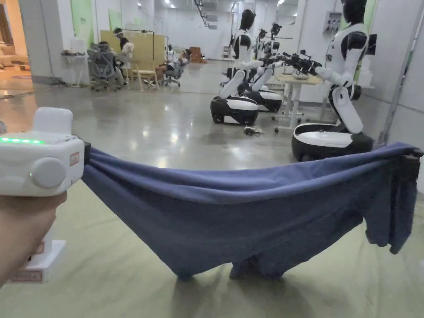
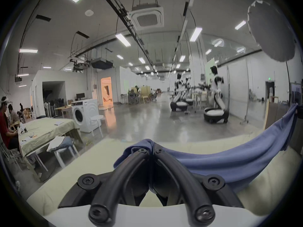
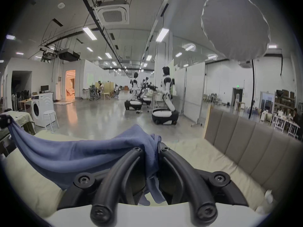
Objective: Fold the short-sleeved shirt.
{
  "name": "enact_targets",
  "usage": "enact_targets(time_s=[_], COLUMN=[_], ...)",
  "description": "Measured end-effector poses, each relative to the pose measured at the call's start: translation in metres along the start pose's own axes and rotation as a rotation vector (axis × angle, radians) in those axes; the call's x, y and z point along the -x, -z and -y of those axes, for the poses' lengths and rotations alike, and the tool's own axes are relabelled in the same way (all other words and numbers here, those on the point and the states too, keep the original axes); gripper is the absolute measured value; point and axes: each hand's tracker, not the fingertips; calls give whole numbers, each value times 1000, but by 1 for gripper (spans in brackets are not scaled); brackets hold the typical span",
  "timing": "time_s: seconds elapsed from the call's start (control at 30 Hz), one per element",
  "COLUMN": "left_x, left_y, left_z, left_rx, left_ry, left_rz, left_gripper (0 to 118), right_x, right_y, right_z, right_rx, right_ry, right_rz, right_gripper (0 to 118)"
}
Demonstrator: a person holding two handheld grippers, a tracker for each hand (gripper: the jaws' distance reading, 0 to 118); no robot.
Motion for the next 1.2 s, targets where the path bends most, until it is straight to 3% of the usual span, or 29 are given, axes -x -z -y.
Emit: enact_targets(time_s=[0.1, 0.27, 0.5, 0.7, 0.93, 1.1, 1.2], left_x=[-4, 0, 17, 47, 81, 100, 108], left_y=[-15, -54, -134, -198, -246, -266, -265], left_z=[38, 84, 150, 184, 216, 238, 252], left_rx=[4, 48, 131, 185, 344, 381, 440], left_ry=[-26, -20, -72, -50, -8, 28, 13], left_rz=[46, 100, 158, 214, 275, 322, 363], left_gripper=[1, 1, 1, 1, 1, 1, 6], right_x=[-9, -27, -50, -69, -67, -67, -67], right_y=[-7, -54, -167, -261, -345, -363, -359], right_z=[48, 109, 176, 209, 243, 267, 281], right_rx=[55, 87, 131, 178, 289, 380, 439], right_ry=[70, 54, 62, -11, -102, -83, -171], right_rz=[3, -21, -31, -65, -132, -118, -111], right_gripper=[14, 14, 14, 14, 14, 14, 15])
